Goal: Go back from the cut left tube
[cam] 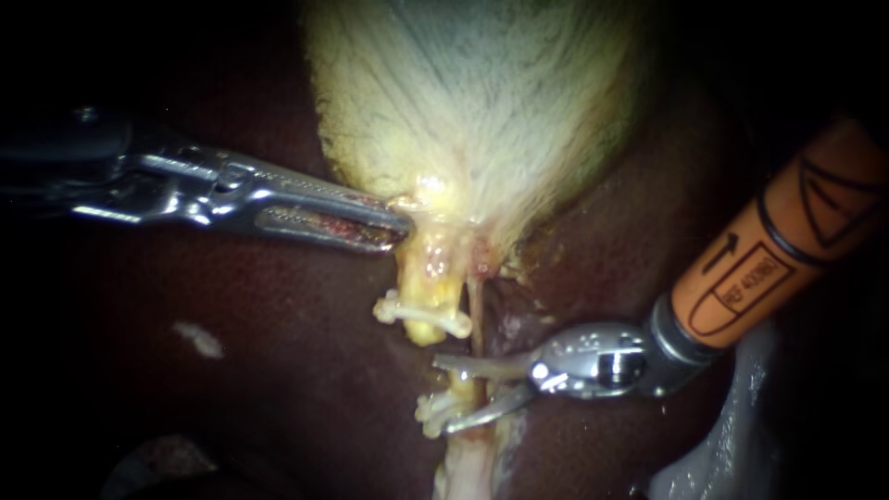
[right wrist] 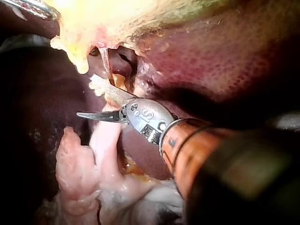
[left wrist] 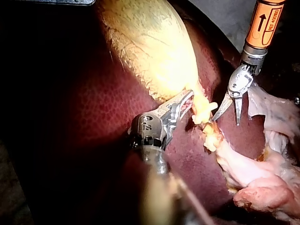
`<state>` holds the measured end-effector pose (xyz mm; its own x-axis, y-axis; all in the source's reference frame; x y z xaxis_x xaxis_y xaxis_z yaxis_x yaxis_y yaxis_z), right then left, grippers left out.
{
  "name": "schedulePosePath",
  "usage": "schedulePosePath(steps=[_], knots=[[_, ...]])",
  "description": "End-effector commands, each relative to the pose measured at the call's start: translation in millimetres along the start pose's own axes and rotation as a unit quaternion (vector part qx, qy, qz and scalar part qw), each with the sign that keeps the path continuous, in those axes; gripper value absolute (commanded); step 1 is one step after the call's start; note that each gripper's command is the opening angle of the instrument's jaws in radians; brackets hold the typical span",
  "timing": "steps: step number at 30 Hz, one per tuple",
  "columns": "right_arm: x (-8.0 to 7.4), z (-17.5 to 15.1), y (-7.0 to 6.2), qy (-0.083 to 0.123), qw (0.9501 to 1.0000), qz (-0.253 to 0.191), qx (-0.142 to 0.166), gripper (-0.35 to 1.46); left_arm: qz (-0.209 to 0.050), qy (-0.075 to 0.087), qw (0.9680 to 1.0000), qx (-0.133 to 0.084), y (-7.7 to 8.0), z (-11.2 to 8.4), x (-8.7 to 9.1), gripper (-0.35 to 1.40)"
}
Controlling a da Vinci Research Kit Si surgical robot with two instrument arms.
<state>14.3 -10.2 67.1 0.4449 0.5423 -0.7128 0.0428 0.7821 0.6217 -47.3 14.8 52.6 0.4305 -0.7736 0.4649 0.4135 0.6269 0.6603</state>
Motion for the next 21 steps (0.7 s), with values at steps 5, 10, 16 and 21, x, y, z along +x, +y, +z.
schedulePosePath(steps=[5, 10, 16, 21], knots=[[0.2, -2.9, 0.3, 0.003, 0.9997, -0.022, -0.006, 1.16, 0.000, 0.000, 1.0000, 0.000, 0.2, 0.2, 0.1, -0.35], [1.5, -5.7, 1.2, 0.006, 0.9952, -0.083, -0.052, 1.36, 0.000, 0.000, 1.0000, 0.000, 0.2, 0.2, 0.1, -0.35], [3.9, -9.2, 2.2, 0.024, 0.9849, -0.146, -0.091, 1.43, 0.000, 0.000, 1.0000, 0.000, 0.1, 0.2, 0.1, -0.35], [4.6, -10.2, 2.4, 0.024, 0.9811, -0.162, -0.103, 1.43, 0.000, 0.000, 1.0000, 0.000, 0.1, 0.2, 0.1, -0.35]])
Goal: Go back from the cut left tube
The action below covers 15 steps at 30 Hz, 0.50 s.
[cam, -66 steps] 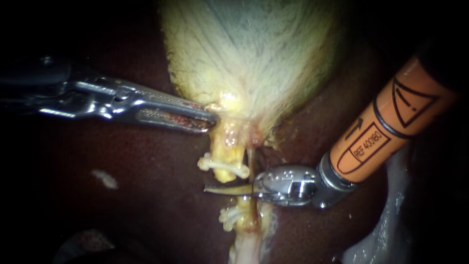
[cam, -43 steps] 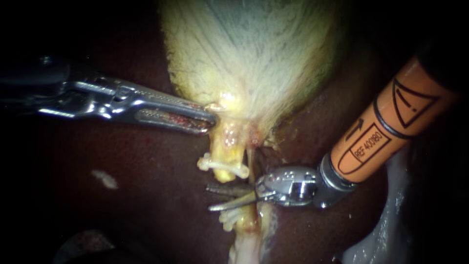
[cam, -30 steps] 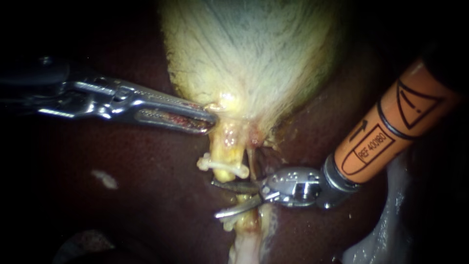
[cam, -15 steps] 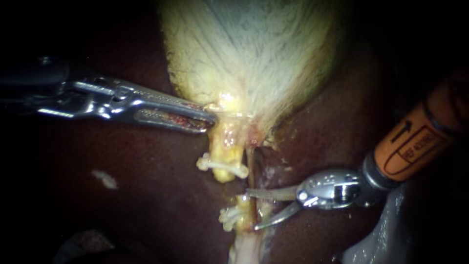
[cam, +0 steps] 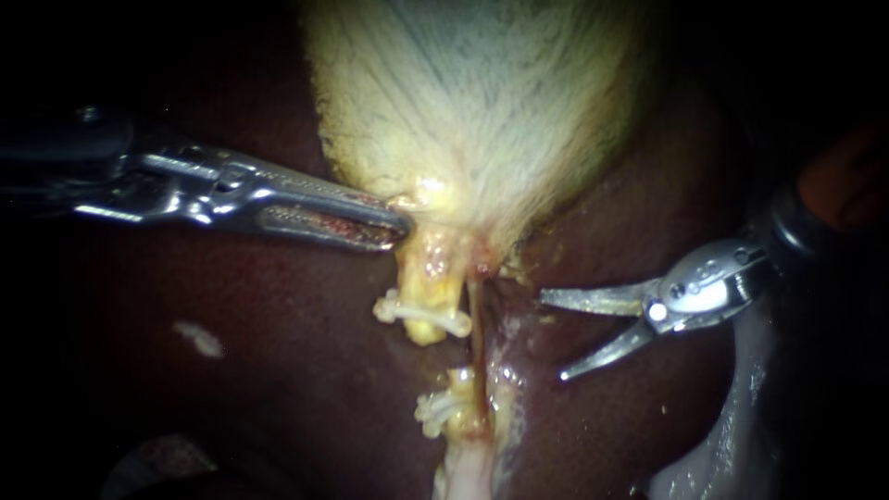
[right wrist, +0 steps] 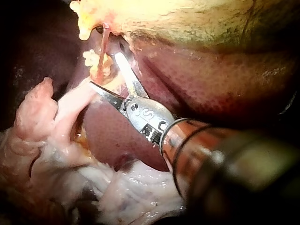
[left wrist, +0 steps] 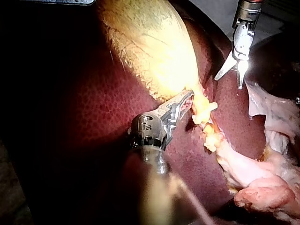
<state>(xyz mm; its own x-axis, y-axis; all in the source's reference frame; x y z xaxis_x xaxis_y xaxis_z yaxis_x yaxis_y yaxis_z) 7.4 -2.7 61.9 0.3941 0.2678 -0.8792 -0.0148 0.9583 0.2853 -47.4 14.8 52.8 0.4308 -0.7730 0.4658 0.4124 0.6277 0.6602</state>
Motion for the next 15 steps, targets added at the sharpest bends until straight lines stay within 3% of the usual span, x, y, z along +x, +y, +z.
schedulePosePath(steps=[1, 7, 15], knots=[[-0.1, 0.0, 0.0, -0.001, 1.0000, -0.001, 0.002, 1.43, 0.000, 0.000, 1.0000, 0.000, 0.0, 0.0, 0.0, -0.35], [-0.4, 0.4, -0.2, 0.000, 1.0000, -0.002, 0.005, 1.43, 0.000, -0.001, 1.0000, -0.003, -0.1, 0.6, 0.3, -0.35], [-0.5, 0.4, -0.3, 0.001, 1.0000, -0.003, 0.006, 1.43, 0.007, -0.001, 1.0000, 0.000, 0.1, 4.1, 2.3, -0.35]])
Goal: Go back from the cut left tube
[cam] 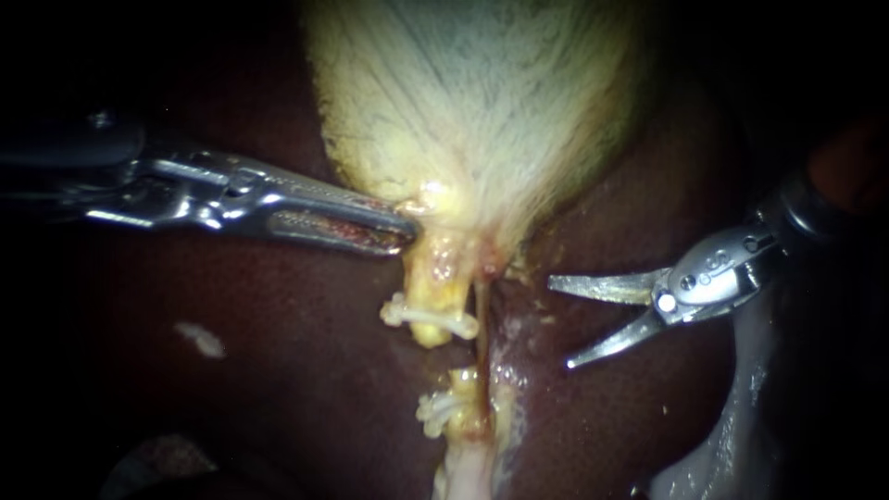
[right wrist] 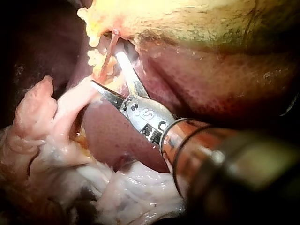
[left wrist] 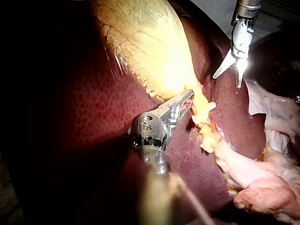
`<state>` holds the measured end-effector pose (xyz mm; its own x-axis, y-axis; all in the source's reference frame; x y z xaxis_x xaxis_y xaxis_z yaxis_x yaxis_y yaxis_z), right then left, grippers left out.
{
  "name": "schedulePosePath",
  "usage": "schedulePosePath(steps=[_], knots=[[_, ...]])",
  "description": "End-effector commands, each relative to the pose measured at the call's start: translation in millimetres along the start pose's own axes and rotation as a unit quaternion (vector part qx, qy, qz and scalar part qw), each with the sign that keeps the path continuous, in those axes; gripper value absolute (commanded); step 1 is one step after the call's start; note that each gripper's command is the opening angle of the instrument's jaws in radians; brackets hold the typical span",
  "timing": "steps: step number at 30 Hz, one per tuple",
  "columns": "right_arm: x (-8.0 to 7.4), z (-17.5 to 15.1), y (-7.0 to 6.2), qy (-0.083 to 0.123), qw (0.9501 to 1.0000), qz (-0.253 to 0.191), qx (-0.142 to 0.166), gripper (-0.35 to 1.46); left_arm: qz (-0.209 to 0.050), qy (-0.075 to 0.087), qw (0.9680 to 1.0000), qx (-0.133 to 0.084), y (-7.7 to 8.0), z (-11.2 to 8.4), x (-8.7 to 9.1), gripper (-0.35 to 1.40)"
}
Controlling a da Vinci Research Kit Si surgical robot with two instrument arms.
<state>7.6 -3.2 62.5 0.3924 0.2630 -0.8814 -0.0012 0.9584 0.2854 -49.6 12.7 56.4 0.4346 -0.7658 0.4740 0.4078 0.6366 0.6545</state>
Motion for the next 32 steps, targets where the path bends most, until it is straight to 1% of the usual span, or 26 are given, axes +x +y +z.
schedulePosePath(steps=[1, 3, 5, 9, 32], knots=[[0.0, 0.0, 0.0, 0.000, 1.0000, 0.000, 0.000, 1.43, 0.002, 0.000, 1.0000, 0.001, 0.0, 0.6, 0.4, -0.35], [0.0, 0.1, 0.0, 0.000, 1.0000, 0.000, 0.000, 1.43, -0.001, 0.003, 1.0000, 0.005, 0.1, 2.0, 1.3, -0.35], [0.0, 0.1, -0.1, 0.000, 1.0000, 0.000, 0.000, 1.43, -0.002, 0.006, 1.0000, 0.007, 0.1, 2.7, 1.9, -0.35], [0.0, 0.1, -0.1, 0.000, 1.0000, 0.000, 0.001, 1.43, -0.003, 0.007, 0.9999, 0.010, -0.1, 3.6, 2.2, -0.35], [0.0, -0.1, -0.2, 0.001, 1.0000, 0.000, 0.003, 1.43, -0.003, 0.007, 0.9999, 0.010, -0.3, 3.6, 2.1, -0.35]])
